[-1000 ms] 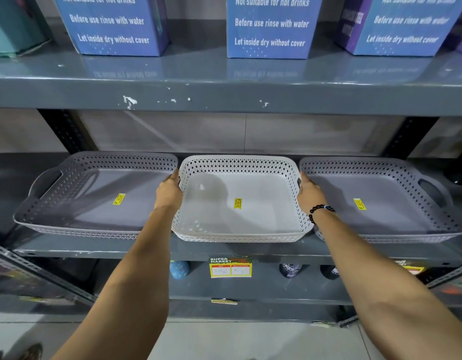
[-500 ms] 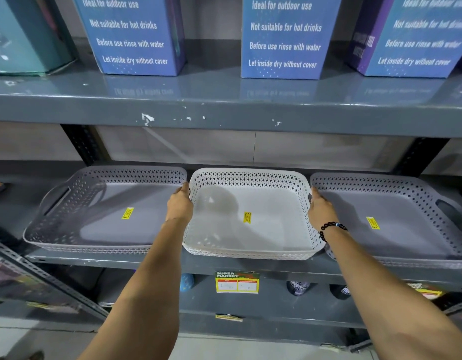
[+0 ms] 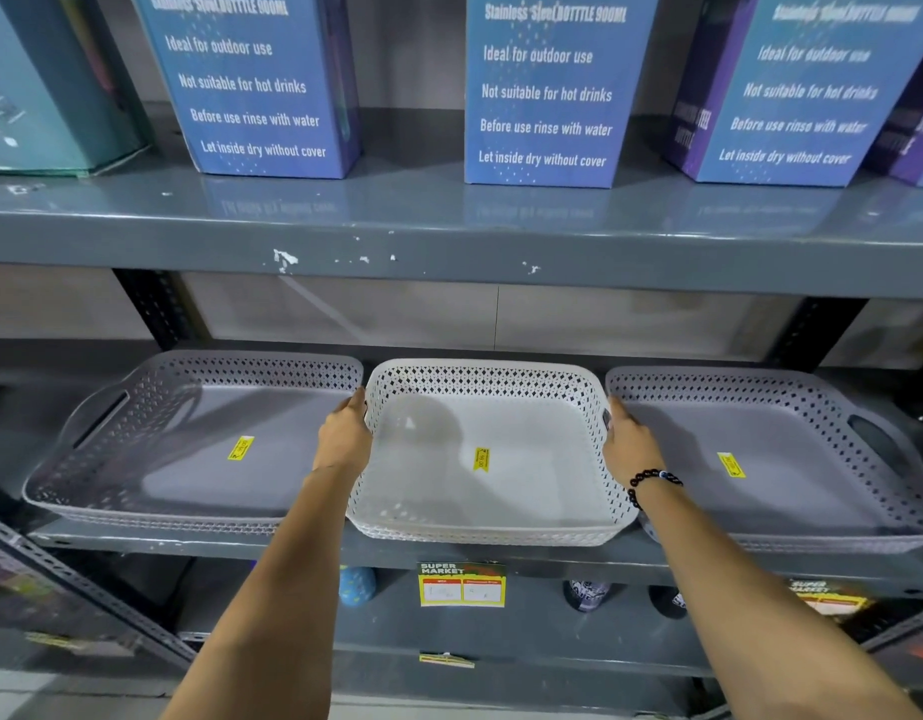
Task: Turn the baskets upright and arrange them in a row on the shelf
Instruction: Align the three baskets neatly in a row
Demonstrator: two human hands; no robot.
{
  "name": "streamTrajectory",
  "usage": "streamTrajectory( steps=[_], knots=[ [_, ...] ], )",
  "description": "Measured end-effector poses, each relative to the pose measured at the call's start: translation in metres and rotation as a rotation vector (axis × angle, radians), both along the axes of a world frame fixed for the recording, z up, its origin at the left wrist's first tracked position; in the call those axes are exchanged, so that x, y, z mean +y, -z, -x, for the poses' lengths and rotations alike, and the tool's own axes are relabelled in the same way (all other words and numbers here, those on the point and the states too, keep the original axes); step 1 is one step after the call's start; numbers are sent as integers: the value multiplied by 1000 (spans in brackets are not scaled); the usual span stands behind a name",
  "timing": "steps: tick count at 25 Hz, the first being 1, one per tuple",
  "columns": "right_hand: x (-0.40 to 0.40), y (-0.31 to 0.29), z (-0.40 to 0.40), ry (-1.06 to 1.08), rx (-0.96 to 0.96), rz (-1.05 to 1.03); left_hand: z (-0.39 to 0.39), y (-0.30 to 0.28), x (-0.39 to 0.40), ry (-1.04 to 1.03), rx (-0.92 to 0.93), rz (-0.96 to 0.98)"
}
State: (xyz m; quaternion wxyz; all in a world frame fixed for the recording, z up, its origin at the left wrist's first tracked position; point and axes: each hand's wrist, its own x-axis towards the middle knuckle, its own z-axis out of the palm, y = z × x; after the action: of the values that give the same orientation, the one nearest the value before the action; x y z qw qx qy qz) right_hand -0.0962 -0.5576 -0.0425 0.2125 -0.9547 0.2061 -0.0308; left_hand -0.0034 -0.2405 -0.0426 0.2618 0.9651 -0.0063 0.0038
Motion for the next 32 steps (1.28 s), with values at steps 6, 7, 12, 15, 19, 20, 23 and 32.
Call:
streamTrajectory(
  steps=[6,7,12,15,19,20,23,32],
  knots=[
    [1,-4,3,2,16,-24,1,0,2,3,3,-23],
    [2,-5,3,5,16,-28,1,1,2,4,-2,-19],
    [2,-3,4,15,8,-38,-1,3,2,25,-17,-48],
    [3,-4,2,29,-1,-62,-2,3,3,29,-29,-44],
    [5,-5,2,47,2,-82,-3,5,2,31,-46,-59],
    [6,-6,1,55,-1,-92,-3,6,2,28,-47,-68],
    [7,-6,0,65,-6,-103,-4,7,2,17,-48,-65],
    [8,-4,1,35,-18,-69,-2,4,3,-1,-14,-51]
  ],
)
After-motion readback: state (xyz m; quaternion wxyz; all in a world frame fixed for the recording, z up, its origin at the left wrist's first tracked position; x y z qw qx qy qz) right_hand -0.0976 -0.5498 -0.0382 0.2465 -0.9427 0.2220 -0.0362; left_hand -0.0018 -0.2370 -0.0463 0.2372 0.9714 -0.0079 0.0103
